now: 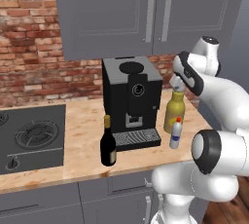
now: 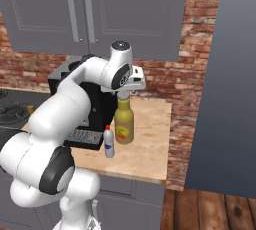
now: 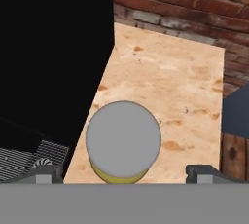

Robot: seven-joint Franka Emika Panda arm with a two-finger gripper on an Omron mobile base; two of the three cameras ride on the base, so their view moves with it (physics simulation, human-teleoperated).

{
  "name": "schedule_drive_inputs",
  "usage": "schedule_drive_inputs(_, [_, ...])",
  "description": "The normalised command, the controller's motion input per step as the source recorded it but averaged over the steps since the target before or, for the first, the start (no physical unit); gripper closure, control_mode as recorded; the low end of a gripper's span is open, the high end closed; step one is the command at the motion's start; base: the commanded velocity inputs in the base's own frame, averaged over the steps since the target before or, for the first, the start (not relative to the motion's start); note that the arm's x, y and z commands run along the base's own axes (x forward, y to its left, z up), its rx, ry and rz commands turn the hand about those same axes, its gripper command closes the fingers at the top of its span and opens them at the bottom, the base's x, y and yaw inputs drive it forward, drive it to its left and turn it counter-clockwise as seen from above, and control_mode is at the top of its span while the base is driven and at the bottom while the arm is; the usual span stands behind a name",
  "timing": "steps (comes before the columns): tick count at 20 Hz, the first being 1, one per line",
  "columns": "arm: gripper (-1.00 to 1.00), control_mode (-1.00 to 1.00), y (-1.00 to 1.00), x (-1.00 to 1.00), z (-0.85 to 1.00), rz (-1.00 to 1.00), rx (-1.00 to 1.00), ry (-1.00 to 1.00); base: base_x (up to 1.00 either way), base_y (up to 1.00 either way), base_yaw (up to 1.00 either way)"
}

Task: Place the drinks on the dining counter in a tight cluster.

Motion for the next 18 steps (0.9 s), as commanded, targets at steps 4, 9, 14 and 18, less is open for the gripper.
schedule_drive_inputs(4, [-1.00,-1.00,0.09,0.00,-0.21,0.00,0.00,-0.01,0.00,0.00,0.00])
schedule_drive_inputs(9, [-1.00,-1.00,0.13,0.00,-0.06,0.00,0.00,-0.01,0.00,0.00,0.00])
schedule_drive_inputs(14, [-1.00,-1.00,0.06,0.00,-0.02,0.00,0.00,-0.01,0.00,0.00,0.00])
schedule_drive_inputs(18, [-1.00,-1.00,-0.01,0.00,-0.01,0.00,0.00,0.00,0.00,0.00,0.00])
